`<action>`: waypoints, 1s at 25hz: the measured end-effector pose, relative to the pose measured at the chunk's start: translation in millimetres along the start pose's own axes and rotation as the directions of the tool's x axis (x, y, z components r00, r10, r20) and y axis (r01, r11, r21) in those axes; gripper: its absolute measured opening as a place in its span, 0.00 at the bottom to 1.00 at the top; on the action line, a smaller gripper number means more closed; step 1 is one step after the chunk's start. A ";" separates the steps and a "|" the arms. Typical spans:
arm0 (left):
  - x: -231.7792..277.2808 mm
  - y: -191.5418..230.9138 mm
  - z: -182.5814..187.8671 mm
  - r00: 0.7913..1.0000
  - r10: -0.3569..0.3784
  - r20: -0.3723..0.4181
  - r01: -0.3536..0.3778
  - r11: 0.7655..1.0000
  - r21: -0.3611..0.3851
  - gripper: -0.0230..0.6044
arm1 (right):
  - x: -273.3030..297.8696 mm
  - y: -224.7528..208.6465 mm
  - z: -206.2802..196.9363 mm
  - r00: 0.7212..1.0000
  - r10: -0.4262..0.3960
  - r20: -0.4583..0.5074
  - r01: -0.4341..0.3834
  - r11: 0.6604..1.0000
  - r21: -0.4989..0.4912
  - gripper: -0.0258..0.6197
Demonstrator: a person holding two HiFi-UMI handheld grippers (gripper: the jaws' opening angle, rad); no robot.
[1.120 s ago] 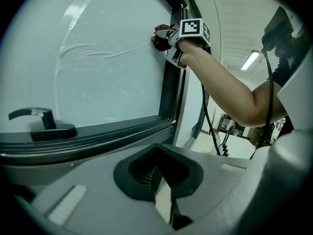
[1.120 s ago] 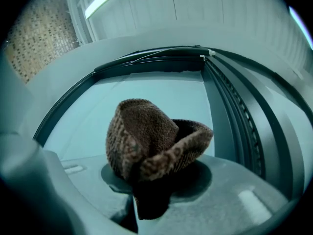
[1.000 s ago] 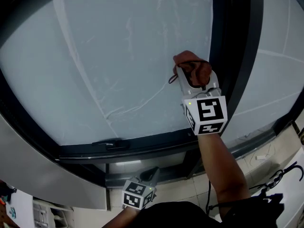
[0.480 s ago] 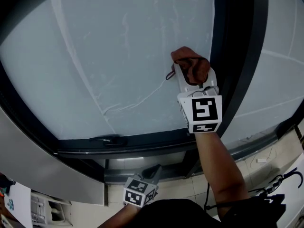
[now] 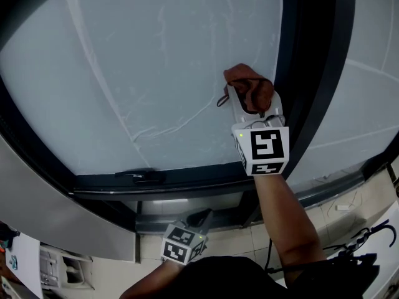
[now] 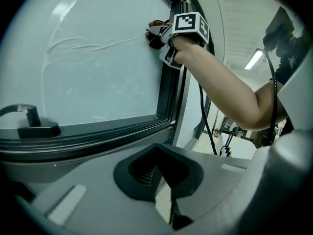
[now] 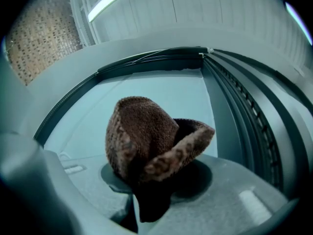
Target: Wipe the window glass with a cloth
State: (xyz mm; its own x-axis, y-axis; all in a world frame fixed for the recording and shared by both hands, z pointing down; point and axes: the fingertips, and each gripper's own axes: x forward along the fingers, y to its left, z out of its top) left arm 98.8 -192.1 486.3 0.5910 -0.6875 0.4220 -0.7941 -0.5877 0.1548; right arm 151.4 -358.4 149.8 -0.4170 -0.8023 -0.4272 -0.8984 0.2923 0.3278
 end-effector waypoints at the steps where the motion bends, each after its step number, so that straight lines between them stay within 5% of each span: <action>1: 0.3 -0.5 -0.2 1.000 -0.003 -0.002 0.003 1.000 0.002 0.06 | -1.7 1.9 -2.9 1.000 0.002 -0.005 -0.002 1.000 0.003 0.24; 25: 4.3 -1.2 -13.7 0.999 -0.029 -0.041 0.029 1.000 0.001 0.06 | -44.6 37.7 -96.5 0.991 0.014 -0.131 -0.007 0.998 0.061 0.24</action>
State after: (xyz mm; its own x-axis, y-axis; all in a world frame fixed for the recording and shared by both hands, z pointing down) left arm 100.4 -188.5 500.2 0.6078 -0.6519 0.4533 -0.7763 -0.6081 0.1664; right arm 149.4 -361.8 262.5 -0.4082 -0.8593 -0.3082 -0.9024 0.3288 0.2785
